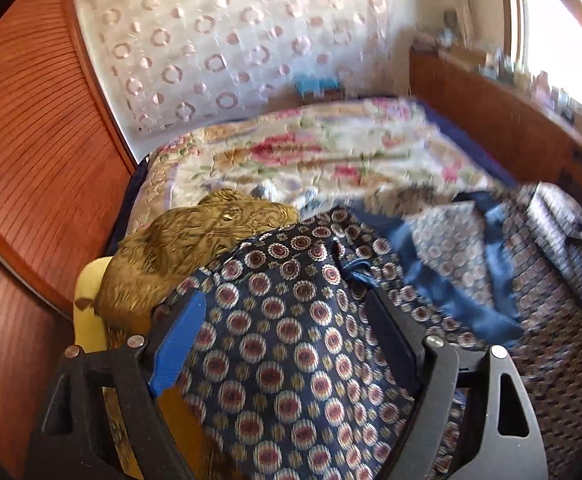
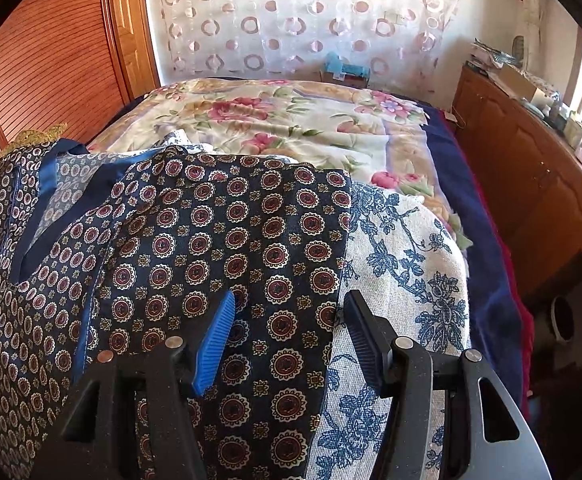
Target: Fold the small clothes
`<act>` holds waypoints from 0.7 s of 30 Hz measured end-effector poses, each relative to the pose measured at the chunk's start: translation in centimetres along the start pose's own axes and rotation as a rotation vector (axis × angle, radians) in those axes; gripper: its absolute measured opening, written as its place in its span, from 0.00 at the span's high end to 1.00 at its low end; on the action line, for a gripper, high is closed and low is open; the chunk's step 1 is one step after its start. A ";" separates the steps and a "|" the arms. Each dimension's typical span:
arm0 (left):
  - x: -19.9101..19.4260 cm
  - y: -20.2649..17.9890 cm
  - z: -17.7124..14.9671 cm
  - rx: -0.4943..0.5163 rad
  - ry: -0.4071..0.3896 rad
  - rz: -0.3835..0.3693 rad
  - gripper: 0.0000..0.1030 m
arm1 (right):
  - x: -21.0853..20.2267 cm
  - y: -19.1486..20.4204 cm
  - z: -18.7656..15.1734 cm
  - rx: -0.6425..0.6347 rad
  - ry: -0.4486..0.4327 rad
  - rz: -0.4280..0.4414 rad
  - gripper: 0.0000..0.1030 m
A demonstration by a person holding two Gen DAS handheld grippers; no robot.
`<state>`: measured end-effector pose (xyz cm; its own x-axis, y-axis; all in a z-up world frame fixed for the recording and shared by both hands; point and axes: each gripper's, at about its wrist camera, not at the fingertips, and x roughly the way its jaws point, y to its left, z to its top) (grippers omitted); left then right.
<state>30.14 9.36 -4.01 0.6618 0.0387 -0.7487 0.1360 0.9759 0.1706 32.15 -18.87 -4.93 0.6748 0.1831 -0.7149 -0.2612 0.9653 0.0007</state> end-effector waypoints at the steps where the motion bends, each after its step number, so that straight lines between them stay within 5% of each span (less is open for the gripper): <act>1: 0.7 -0.1 0.2 0.016 0.021 0.009 0.19 | 0.1 0.0 0.0 0.000 0.000 0.001 0.42; 9: 6.2 -1.0 1.8 0.136 0.198 0.085 0.19 | -0.6 -0.1 -0.1 -0.004 0.000 0.003 0.41; 16: 7.5 -1.9 3.7 0.137 0.204 0.088 0.19 | -0.6 -0.1 -0.2 -0.006 0.000 0.002 0.40; 21: 7.1 -2.5 5.0 0.110 0.159 0.006 0.19 | -0.6 -0.1 -0.2 -0.006 0.000 0.002 0.40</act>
<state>38.18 6.11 -6.52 0.5390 0.0868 -0.8378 0.2174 0.9466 0.2380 31.65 -19.14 -4.59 0.6742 0.1853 -0.7149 -0.2670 0.9637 -0.0020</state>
